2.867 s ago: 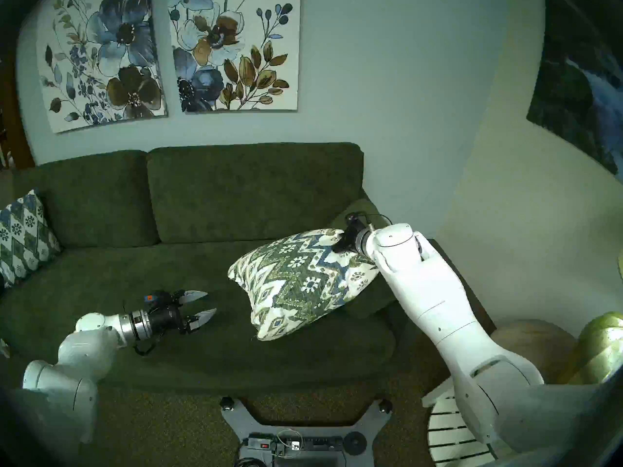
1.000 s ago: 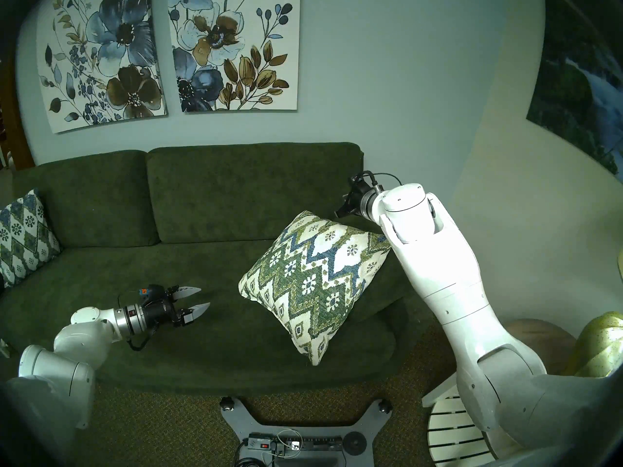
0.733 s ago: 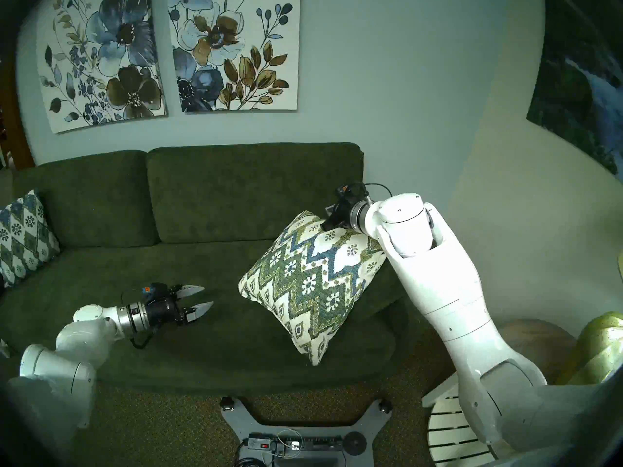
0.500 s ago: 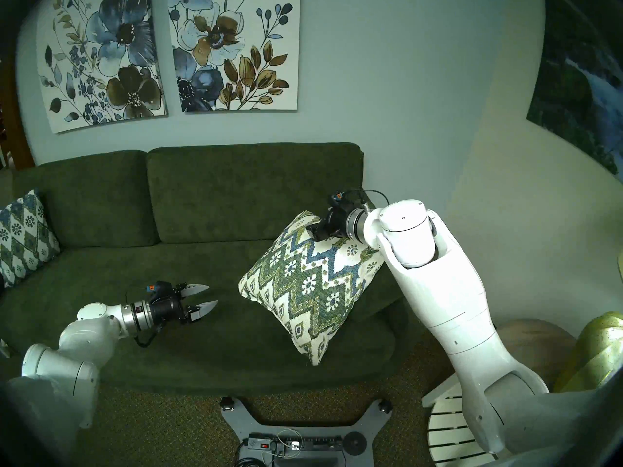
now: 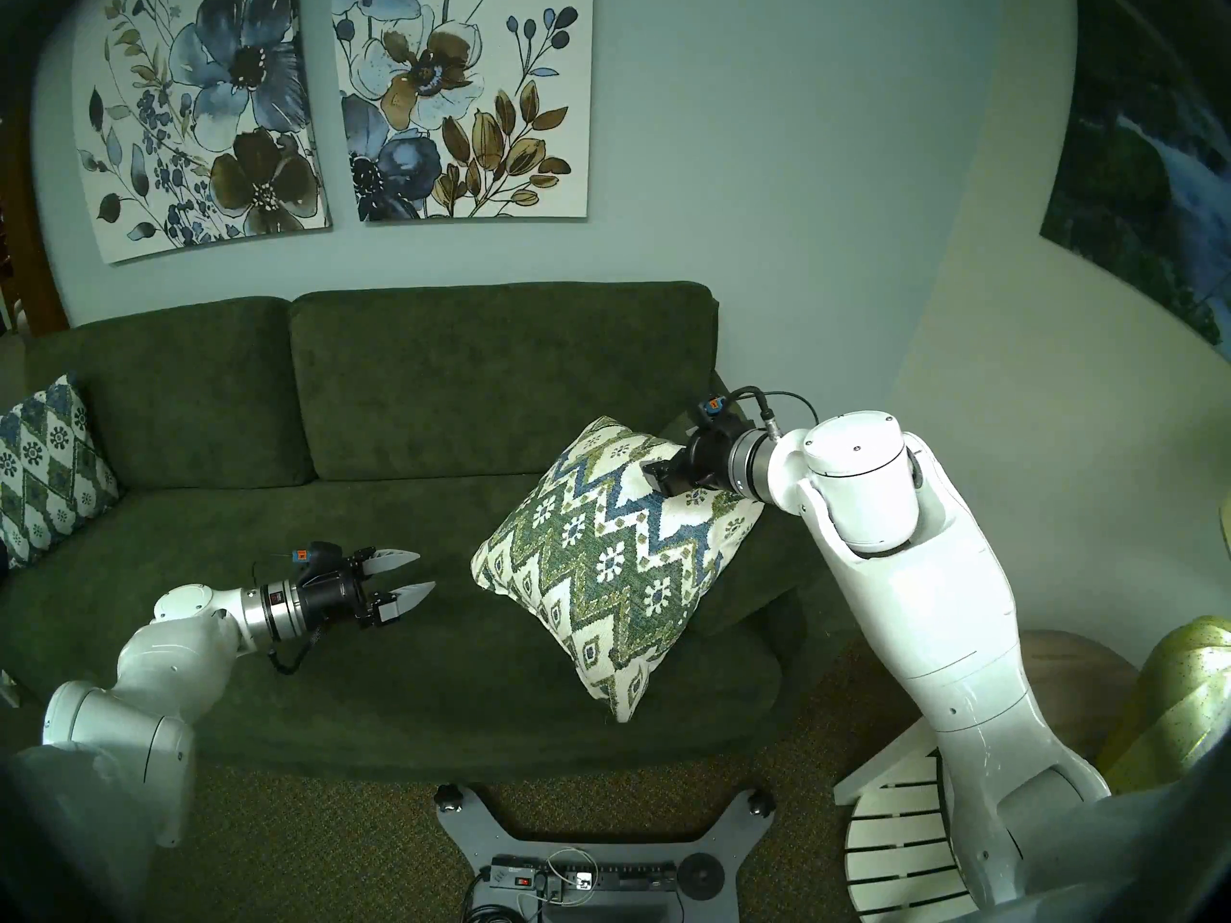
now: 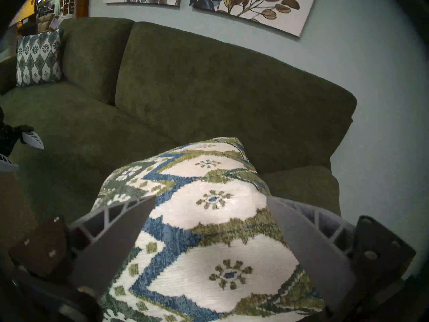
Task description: Fix throw pillow on sofa
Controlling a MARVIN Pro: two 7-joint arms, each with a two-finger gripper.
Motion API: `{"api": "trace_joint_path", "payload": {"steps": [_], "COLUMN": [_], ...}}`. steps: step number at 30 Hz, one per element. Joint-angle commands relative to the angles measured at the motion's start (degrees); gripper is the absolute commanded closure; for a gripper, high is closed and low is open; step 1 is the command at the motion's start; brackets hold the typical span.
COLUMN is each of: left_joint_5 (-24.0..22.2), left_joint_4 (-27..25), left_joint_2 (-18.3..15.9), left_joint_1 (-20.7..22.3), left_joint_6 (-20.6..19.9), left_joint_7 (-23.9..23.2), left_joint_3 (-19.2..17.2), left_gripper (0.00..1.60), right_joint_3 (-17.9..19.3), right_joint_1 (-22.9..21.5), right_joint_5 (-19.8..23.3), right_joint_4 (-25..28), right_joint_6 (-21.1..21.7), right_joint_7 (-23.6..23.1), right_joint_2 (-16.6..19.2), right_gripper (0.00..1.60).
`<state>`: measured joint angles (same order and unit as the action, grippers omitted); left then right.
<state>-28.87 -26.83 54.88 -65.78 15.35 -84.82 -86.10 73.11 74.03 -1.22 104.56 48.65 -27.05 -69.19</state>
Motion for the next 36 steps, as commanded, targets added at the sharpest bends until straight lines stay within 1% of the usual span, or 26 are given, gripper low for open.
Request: {"api": "trace_joint_path", "payload": {"steps": [1, 6, 12, 16, 20, 23, 24, 25, 26, 28, 29, 35, 36], "left_joint_5": [-1.6, -2.0, -1.9, -1.8, -1.8, -1.8, -1.8, -1.8, -1.8, -1.7, -1.7, -1.7, -1.7], "left_joint_4": [-5.2, -8.5, -10.1, -11.1, -12.1, -12.7, -12.8, -13.1, -13.2, -13.6, -13.7, -14.6, -14.8], "left_joint_2": [-0.8, -1.0, -1.2, -1.2, -1.3, -1.3, -1.3, -1.3, -1.3, -1.3, -1.4, -1.4, -1.4], "left_joint_1": [-2.9, -5.5, -6.4, -7.1, -7.8, -8.2, -8.3, -8.5, -8.5, -8.8, -8.9, -9.5, -9.6], "left_joint_6": [-2.5, -3.6, -4.4, -4.8, -5.3, -5.5, -5.6, -5.7, -5.8, -5.9, -6.0, -6.4, -6.4], "left_joint_7": [-0.2, -0.2, 0.1, 0.5, 0.9, 1.2, 1.3, 1.5, 1.6, 1.8, 1.9, 2.6, 2.7], "left_joint_3": [-1.2, -1.9, -2.1, -2.5, -2.8, -3.0, -3.0, -3.1, -3.1, -3.2, -3.2, -3.4, -3.4], "left_gripper": [0.0, 0.0, 0.0, 0.0, 0.0, 0.0, 0.0, 0.0, 0.0, 0.0, 0.0, 0.0, 0.0], "right_joint_3": [-1.1, -1.8, -0.6, 0.1, 0.9, 1.7, 1.5, 1.0, 2.3, 1.2, 2.0, 1.7, 1.7], "right_joint_1": [-3.7, -5.8, -8.1, -10.1, -12.8, -14.4, -15.0, -16.7, -15.5, -18.4, -17.8, -21.4, -21.5], "right_joint_5": [-2.2, -3.0, -1.9, -0.9, 0.8, 1.3, 1.3, 1.8, 1.2, 2.0, 1.5, 1.5, 0.9], "right_joint_4": [-3.8, -6.6, -7.4, -8.8, -12.6, -15.5, -16.5, -18.4, -18.1, -21.6, -21.8, -29.0, -29.7], "right_joint_6": [-1.2, -2.3, -3.0, -3.7, -4.8, -6.2, -6.5, -6.6, -7.5, -7.4, -8.1, -9.1, -9.1], "right_joint_7": [0.8, 0.9, -0.1, -1.4, -3.5, -4.7, -4.9, -5.5, -5.3, -6.0, -5.9, -6.3, -6.0], "right_joint_2": [0.8, 0.5, 0.3, 0.0, -0.8, -2.3, -2.7, -2.9, -4.1, -4.5, -5.5, -8.4, -9.0], "right_gripper": [0.0, 0.0, 0.0, 0.0, 0.0, 0.0, 0.0, 0.0, 0.0, 0.0, 0.0, 0.0, 0.0]}}
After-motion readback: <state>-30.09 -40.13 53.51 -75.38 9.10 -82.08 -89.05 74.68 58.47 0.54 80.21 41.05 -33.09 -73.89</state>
